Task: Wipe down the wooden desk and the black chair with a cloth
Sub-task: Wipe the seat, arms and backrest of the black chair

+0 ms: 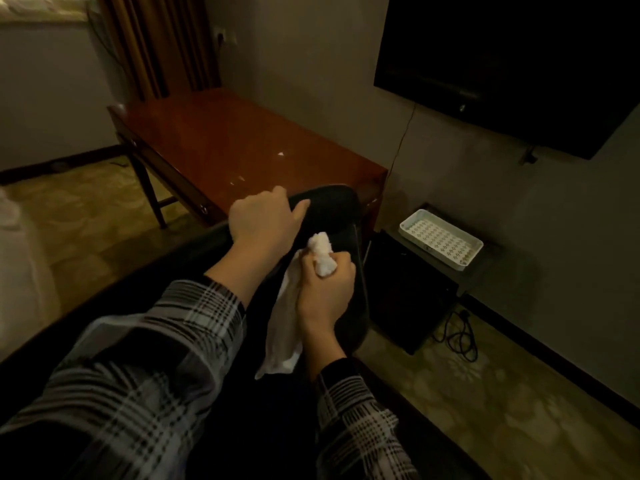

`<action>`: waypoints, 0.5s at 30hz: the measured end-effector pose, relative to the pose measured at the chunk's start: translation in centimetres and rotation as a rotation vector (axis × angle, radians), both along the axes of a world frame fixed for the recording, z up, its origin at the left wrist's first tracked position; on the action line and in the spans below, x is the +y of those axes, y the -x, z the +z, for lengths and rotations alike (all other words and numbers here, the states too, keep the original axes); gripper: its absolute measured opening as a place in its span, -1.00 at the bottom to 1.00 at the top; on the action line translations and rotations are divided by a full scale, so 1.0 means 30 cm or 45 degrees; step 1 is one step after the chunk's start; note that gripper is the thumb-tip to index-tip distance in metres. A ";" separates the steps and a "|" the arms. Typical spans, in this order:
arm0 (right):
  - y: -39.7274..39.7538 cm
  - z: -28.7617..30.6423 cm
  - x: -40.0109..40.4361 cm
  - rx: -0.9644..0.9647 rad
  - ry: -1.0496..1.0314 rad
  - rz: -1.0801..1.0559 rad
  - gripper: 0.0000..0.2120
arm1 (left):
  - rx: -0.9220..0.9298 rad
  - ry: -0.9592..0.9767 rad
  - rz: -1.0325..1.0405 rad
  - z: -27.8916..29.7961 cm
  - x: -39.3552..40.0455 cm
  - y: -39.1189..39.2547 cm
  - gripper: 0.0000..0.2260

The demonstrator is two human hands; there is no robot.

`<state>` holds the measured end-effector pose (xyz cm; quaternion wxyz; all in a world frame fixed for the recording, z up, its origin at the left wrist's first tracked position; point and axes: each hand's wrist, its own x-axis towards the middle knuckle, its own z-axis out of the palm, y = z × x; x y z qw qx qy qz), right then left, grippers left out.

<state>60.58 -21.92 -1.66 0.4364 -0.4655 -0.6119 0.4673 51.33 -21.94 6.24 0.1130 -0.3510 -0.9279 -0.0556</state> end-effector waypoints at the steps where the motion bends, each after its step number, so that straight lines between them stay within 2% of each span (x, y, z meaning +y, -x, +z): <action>1: 0.006 -0.008 0.012 -0.031 -0.059 0.021 -0.76 | 0.075 -0.033 0.011 -0.015 0.001 -0.002 -0.52; 3: 0.017 -0.019 0.076 -0.056 -0.109 0.040 -0.76 | 0.205 -0.053 0.036 -0.030 0.005 -0.008 -0.52; 6: 0.027 -0.026 0.296 -0.108 0.093 -0.169 -0.82 | 0.253 -0.038 0.103 -0.038 0.034 -0.003 -0.47; 8: 0.025 -0.021 0.403 -0.123 0.150 -0.207 -0.80 | 0.274 -0.015 0.146 -0.045 0.057 -0.011 -0.42; 11: 0.031 -0.043 0.336 -0.173 0.057 -0.207 -0.78 | 0.284 -0.038 0.234 -0.061 0.080 -0.042 -0.35; 15: -0.014 -0.066 0.207 -0.127 -0.108 -0.011 -0.76 | 0.302 -0.016 0.327 -0.087 0.109 -0.095 -0.28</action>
